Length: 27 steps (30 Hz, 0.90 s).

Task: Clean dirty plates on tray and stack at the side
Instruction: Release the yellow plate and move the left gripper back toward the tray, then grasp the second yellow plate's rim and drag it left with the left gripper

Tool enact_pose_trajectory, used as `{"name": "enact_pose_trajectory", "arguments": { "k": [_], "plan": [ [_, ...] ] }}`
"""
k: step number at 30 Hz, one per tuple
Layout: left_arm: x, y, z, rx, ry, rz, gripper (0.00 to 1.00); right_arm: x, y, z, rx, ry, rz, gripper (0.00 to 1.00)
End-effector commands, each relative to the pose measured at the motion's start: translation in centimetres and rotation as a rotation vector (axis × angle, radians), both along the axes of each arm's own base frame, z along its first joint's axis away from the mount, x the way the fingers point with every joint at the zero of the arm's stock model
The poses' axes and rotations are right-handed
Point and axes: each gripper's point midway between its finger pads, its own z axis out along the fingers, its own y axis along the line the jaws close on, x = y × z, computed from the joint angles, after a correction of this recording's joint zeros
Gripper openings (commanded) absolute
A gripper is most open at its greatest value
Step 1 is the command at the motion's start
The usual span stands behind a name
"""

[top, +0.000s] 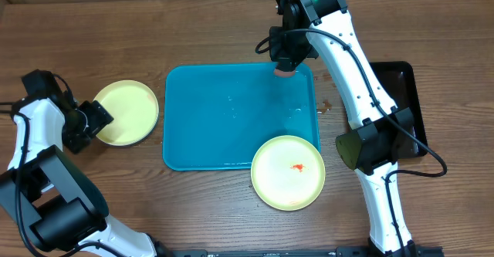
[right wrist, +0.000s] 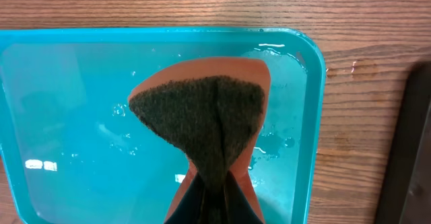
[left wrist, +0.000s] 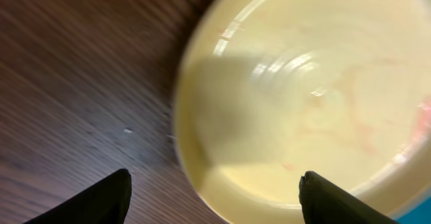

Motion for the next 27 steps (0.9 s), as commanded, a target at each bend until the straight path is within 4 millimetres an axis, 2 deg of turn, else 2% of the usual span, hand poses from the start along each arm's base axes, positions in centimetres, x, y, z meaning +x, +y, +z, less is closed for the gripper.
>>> {"name": "enact_pose_trajectory", "arguments": {
  "k": [1,4,7,11,18,20,25,27],
  "plan": [
    [4.5,-4.1,4.3,-0.188,-0.207,-0.201,0.77,0.3,0.1,1.9,0.026,-0.047,0.002,0.04],
    [6.1,-9.8,7.7,-0.331,-0.324,-0.424,0.79,0.4,0.1,1.9,0.028,-0.051,0.001,0.04],
    [6.0,-15.8,9.4,-0.484,-0.385,-0.598,0.78,0.4,0.1,1.9,0.029,-0.052,0.001,0.04],
    [4.9,-22.2,8.3,-0.510,-0.302,-0.763,0.75,0.4,0.1,1.9,0.028,-0.053,0.002,0.04],
    [3.8,-32.6,6.3,-0.397,-0.244,-1.063,0.72,0.4,0.1,1.9,0.029,-0.054,0.001,0.04],
    [2.7,-35.5,5.8,-0.353,-0.230,-1.186,0.71,0.4,0.1,1.9,0.028,-0.053,0.001,0.04],
    [-0.4,-39.4,4.1,-0.339,-0.178,-1.412,0.72,0.4,0.2,1.9,0.029,-0.054,0.001,0.04],
    [-1.4,-40.3,3.4,-0.352,-0.146,-1.443,0.71,0.4,0.2,1.9,0.029,-0.055,0.001,0.04]
  ]
}}
